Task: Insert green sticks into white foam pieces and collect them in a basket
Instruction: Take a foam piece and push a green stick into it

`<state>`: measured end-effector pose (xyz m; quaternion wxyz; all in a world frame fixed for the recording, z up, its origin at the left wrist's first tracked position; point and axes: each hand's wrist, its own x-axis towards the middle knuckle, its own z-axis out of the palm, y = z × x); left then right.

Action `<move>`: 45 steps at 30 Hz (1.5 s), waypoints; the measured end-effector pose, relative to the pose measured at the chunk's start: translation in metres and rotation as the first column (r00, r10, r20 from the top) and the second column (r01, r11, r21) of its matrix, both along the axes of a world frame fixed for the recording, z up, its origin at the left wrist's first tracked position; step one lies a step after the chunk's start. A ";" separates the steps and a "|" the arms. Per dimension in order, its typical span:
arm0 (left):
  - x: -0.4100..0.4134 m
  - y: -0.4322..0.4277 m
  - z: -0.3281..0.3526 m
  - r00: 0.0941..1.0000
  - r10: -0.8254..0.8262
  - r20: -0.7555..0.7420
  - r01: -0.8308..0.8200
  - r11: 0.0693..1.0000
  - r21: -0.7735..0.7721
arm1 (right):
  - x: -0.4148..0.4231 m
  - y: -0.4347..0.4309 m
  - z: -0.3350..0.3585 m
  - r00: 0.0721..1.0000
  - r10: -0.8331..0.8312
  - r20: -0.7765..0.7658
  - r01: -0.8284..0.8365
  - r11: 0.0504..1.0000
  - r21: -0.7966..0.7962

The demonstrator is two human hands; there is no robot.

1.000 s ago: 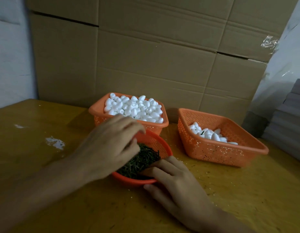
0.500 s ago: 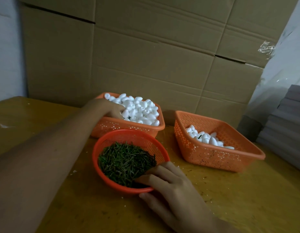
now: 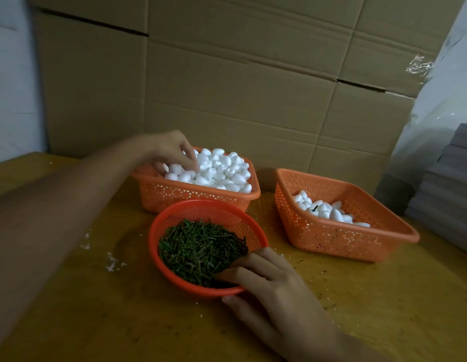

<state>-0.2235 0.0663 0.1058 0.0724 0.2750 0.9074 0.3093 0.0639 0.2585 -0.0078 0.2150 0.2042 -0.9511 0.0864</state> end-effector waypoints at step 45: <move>0.188 -0.016 -0.065 0.946 -0.184 0.265 -0.136 0.519 0.844 | 0.007 0.003 -0.002 0.968 0.091 -0.236 -0.185 0.889 -0.419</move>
